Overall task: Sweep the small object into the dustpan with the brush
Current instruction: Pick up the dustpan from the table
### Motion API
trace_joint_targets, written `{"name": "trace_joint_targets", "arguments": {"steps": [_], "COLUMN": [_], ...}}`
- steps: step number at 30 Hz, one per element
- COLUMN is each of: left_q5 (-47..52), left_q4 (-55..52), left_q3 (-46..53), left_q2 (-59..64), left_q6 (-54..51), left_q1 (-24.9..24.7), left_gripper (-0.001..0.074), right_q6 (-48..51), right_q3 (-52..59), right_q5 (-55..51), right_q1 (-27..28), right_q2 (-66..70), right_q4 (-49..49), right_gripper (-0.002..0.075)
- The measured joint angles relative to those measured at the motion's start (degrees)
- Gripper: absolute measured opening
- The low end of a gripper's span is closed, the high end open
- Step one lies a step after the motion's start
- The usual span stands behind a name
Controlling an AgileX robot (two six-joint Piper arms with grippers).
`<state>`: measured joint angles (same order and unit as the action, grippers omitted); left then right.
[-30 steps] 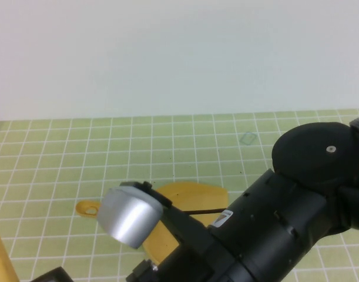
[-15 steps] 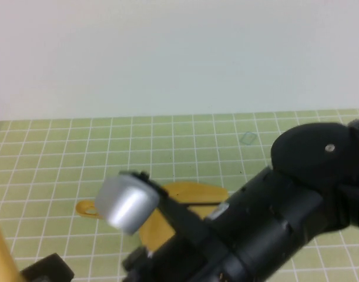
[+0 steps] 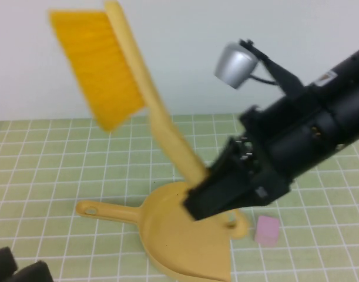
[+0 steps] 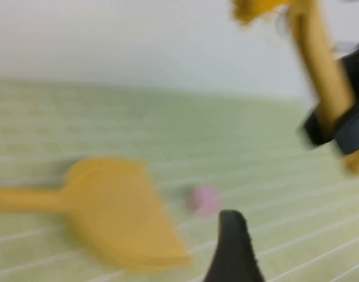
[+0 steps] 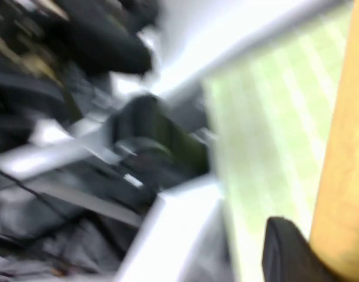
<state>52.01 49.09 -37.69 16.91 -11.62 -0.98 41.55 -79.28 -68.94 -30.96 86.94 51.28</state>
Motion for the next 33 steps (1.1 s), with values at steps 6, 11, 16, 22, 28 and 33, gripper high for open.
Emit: {"name": "trace_joint_targets", "arguments": {"steps": [6, 11, 16, 22, 28, 33], "left_q5": [9.5, 12.2, 12.0, 8.5, 4.6, -2.9], "left_q4": [-14.7, -16.0, -16.2, -14.8, -13.2, -13.3], "left_q3": [-7.5, -12.4, -17.2, -20.0, -20.0, -20.0], "left_q2": [12.4, 24.3, 35.4, 45.4, 52.7, 58.9], "left_q6": [-2.4, -15.7, -32.9, -61.2, -74.0, -74.5], "left_q1": [0.0, 0.0, 0.0, 0.0, 0.0, -1.5], "left_gripper": [0.045, 0.0449, 0.0449, 0.0449, 0.0397, 0.039], "right_q6": [-14.4, -23.4, -26.1, -28.4, -32.4, -33.4], "right_q3": [0.0, 0.1, 2.0, 10.5, 19.1, 22.5], "right_q5": [0.0, 0.0, 0.1, 3.9, 13.9, 16.2], "right_q1": [1.3, 1.3, 1.3, 1.3, 1.3, 1.3], "right_q2": [-1.1, -1.1, -1.1, -1.5, -3.4, -3.4], "right_q4": [-28.0, -40.0, -44.6, -45.6, -45.6, -45.4], "right_gripper": [-0.0003, -0.0003, -0.0003, -0.0003, -0.0003, -0.0003]}}
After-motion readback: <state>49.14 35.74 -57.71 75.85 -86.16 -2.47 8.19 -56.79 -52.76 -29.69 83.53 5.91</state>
